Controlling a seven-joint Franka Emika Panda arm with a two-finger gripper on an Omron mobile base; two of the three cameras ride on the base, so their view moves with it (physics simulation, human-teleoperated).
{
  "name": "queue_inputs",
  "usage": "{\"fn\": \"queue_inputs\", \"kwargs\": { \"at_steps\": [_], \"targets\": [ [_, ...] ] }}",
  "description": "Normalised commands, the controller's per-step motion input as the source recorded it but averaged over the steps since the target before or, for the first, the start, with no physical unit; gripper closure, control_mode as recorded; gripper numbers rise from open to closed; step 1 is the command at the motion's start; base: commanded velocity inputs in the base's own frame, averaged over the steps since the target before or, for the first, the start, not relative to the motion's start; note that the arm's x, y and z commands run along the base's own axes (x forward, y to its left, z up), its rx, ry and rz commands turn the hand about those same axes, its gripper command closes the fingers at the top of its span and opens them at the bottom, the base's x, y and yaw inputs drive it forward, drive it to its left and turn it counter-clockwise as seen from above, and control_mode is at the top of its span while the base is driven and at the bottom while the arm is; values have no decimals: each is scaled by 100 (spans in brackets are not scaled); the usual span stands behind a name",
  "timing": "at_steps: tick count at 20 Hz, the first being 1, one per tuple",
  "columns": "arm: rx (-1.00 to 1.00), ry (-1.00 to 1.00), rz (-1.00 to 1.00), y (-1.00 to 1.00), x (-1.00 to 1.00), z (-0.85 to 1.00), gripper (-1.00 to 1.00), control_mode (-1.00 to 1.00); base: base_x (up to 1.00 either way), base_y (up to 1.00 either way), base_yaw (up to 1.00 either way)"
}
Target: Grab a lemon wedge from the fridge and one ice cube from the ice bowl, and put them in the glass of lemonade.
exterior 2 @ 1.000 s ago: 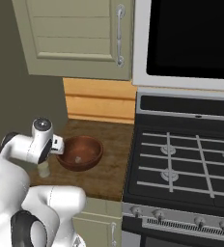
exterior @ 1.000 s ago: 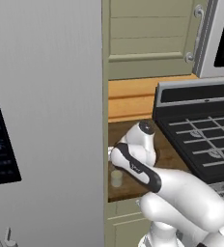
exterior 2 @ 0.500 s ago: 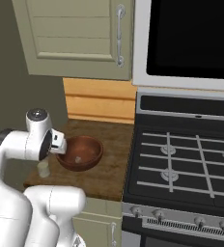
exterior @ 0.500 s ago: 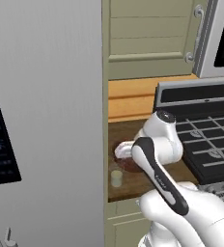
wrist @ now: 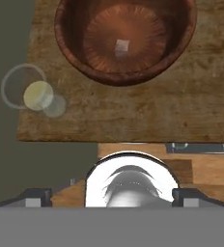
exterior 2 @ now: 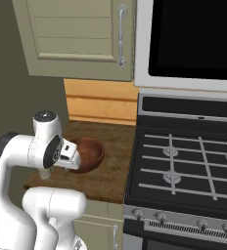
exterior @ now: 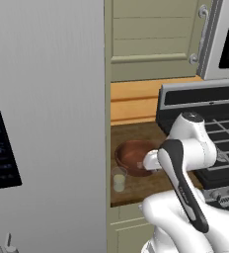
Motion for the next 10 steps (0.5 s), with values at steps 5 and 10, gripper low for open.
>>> {"fn": "queue_inputs", "kwargs": {
  "at_steps": [5,10],
  "targets": [
    [0,-39,-5,-24,7,17,-100,-100,0,0,0],
    [0,0,0,0,-11,0,-100,100,-60,0,0]
  ]
}}
